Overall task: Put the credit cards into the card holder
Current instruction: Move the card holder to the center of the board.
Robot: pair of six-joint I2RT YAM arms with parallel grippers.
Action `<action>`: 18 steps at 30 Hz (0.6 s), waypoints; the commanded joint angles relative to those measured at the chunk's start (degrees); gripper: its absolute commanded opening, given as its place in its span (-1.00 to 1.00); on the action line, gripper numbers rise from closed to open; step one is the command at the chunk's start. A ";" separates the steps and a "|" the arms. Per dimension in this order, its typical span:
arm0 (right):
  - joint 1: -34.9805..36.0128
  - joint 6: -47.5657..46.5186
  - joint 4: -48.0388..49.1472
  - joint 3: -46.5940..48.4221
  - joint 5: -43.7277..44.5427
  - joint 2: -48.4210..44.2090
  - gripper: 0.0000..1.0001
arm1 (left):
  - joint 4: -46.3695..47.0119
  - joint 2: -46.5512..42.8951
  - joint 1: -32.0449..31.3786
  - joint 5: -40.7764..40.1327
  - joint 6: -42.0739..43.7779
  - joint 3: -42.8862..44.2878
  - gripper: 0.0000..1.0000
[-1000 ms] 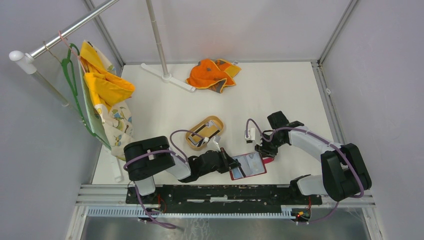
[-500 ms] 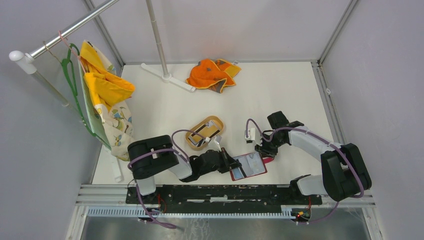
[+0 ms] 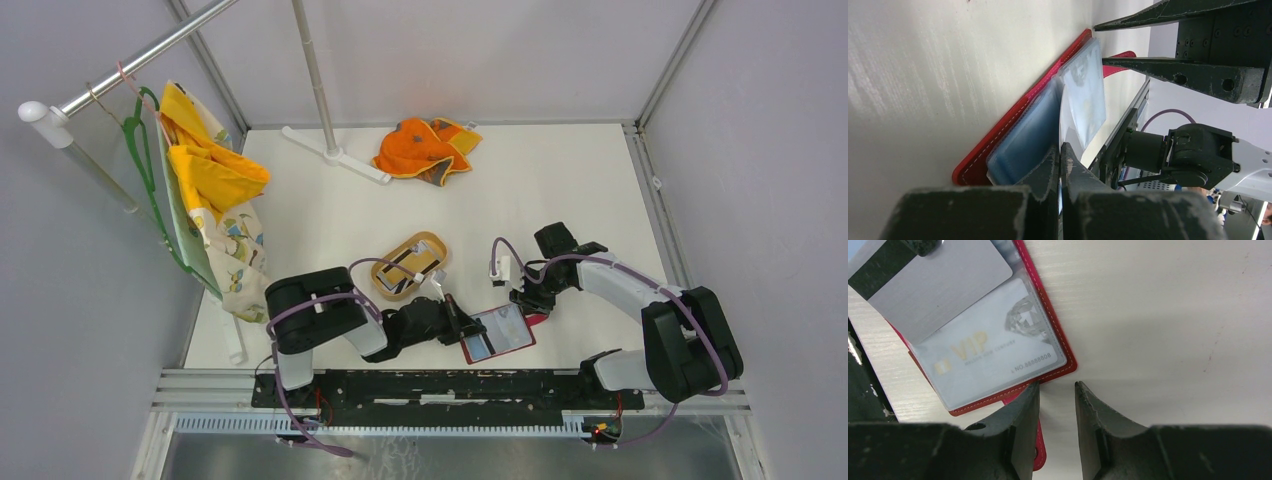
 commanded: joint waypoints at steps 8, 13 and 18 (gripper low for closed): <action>0.50 0.42 0.11 -0.47 0.85 0.13 -0.22 | 2.08 2.66 0.85 1.32 -2.93 -0.05 -0.96; 0.58 0.40 0.08 -0.43 0.76 -0.08 -0.22 | 0.65 1.53 0.84 1.05 -3.81 -0.32 -0.96; 0.67 0.40 0.08 -0.47 0.66 -0.39 -0.21 | -3.96 1.23 0.86 1.67 -3.99 1.60 -0.97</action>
